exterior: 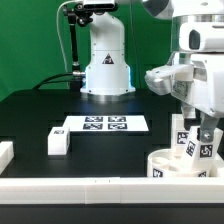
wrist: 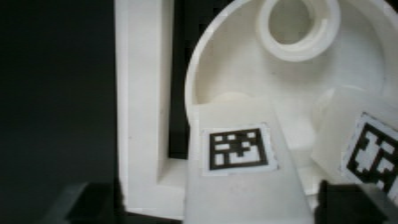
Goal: Assemble stool
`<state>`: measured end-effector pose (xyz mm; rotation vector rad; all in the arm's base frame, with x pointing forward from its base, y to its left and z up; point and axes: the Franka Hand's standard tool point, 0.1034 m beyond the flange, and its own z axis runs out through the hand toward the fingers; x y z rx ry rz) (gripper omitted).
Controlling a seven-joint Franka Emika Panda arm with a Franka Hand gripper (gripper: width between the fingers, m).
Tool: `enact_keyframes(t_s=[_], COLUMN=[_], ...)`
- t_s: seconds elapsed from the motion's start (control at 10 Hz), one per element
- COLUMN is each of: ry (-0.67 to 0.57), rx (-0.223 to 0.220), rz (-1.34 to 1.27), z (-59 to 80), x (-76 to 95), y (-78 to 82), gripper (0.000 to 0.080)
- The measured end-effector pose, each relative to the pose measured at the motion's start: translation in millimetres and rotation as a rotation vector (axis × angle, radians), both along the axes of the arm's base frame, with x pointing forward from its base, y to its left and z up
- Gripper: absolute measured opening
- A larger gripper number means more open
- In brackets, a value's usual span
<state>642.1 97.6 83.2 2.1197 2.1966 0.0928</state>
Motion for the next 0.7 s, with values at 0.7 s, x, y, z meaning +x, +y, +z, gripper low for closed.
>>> enact_keyframes(t_s=[0.7], ry=[-0.003], rx=[0.017], rz=[-0.162], z=[0.1], x=[0.3], y=[-1.7], gripper=[0.0334])
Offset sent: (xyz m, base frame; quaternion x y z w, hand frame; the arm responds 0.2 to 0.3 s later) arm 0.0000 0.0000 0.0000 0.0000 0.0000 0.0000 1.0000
